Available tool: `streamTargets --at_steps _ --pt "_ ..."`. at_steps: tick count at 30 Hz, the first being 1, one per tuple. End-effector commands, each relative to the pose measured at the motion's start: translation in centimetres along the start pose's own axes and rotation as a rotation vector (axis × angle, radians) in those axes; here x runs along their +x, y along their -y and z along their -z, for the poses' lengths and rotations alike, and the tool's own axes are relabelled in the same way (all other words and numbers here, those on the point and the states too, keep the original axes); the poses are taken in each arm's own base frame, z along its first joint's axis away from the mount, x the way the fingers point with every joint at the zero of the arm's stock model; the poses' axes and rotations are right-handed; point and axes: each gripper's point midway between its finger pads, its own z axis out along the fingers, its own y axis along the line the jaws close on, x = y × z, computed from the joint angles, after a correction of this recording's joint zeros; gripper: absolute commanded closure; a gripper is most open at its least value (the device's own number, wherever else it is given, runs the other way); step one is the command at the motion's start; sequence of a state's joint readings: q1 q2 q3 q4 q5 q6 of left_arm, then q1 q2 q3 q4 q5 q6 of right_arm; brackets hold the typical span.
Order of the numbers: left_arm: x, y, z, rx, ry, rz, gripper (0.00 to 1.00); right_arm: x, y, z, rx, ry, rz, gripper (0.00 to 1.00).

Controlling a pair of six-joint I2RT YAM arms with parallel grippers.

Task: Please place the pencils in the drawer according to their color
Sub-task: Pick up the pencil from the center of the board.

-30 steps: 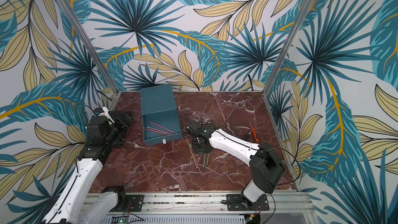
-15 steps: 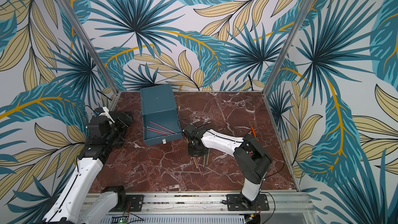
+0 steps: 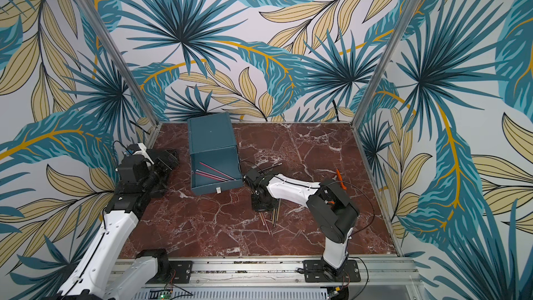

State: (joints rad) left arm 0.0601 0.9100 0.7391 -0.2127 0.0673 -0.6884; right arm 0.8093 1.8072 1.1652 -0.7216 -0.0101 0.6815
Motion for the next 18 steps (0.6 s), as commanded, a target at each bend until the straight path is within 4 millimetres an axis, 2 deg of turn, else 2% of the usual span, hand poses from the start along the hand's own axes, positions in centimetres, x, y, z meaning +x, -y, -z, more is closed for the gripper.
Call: streamTargets --at_steps 1,18 --pt "-0.2 -0.4 -0.1 -0.001 0.014 0.006 0.00 1.4 0.0 -1.0 0.017 -0.036 0.006 0.77" --pt "-0.2 -0.3 0.0 0.002 0.013 0.008 0.00 1.5 1.6 -0.9 0.070 -0.006 -0.021 0.81"
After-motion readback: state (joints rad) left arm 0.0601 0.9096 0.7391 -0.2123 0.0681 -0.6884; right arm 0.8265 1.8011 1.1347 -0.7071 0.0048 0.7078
